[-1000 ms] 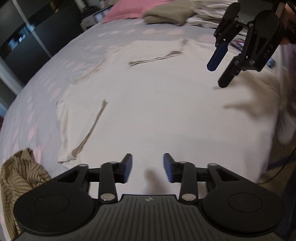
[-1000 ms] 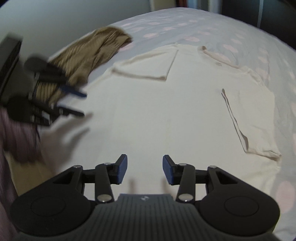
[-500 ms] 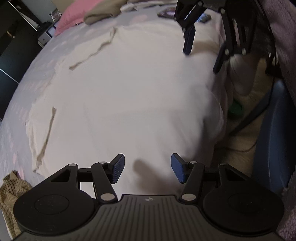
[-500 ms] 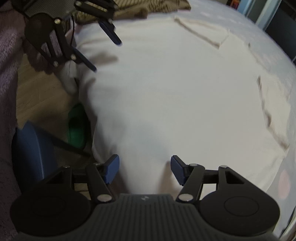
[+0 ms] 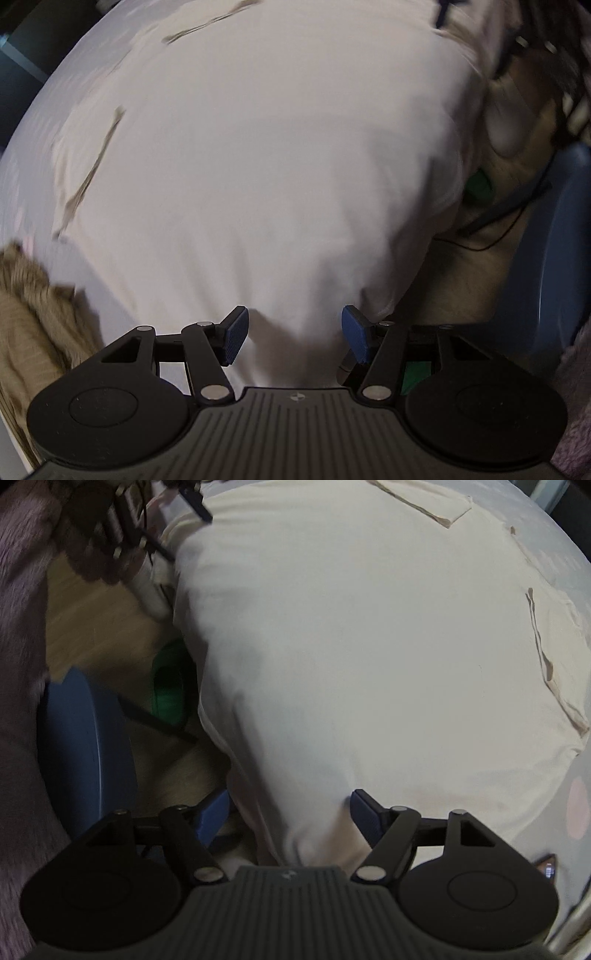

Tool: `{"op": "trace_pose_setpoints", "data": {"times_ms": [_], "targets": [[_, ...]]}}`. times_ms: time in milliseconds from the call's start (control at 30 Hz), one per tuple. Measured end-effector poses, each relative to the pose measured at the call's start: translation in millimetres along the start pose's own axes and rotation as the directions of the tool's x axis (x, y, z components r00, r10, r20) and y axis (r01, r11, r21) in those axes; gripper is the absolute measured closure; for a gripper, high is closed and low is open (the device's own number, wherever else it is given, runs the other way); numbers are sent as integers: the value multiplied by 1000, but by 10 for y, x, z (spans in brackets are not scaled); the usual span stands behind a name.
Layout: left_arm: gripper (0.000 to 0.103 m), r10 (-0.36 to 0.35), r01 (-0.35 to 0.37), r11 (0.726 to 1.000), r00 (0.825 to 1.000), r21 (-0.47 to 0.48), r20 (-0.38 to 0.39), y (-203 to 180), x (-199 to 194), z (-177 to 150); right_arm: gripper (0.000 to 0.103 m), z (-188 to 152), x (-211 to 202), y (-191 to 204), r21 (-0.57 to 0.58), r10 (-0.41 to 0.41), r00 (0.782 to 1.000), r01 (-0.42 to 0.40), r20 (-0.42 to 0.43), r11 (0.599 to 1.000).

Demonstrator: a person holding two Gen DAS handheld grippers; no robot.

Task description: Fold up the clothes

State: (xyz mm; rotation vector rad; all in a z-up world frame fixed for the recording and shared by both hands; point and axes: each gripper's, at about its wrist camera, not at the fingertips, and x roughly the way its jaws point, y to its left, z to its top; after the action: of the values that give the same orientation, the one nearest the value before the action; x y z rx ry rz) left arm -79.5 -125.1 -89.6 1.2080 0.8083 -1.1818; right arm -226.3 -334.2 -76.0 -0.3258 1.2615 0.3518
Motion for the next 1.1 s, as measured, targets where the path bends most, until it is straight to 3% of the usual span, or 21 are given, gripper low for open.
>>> {"op": "trace_pose_setpoints", "data": {"times_ms": [167, 300, 400, 867, 1100], "targets": [[49, 19, -25, 982, 999, -189, -33, 269, 3, -61, 30, -92, -42, -119, -17, 2, 999, -2, -41, 1000], [49, 32, -52, 961, 996, -271, -80, 401, 38, -139, 34, -164, -58, -165, -76, -7, 997, 1, -78, 997], [49, 26, -53, 955, 995, -293, -95, 472, 38, -176, 34, -242, -45, -219, -116, -6, 993, -8, -117, 993], [49, -20, -32, 951, 986, -306, -165, 534, 151, -204, 37, -547, 27, -611, 137, 62, 974, -32, -218, 990], [49, -30, -21, 952, 987, -305, -161, 544, 179, -231, 47, -613, 79, -713, 209, 66, 965, -13, -253, 978]]}}
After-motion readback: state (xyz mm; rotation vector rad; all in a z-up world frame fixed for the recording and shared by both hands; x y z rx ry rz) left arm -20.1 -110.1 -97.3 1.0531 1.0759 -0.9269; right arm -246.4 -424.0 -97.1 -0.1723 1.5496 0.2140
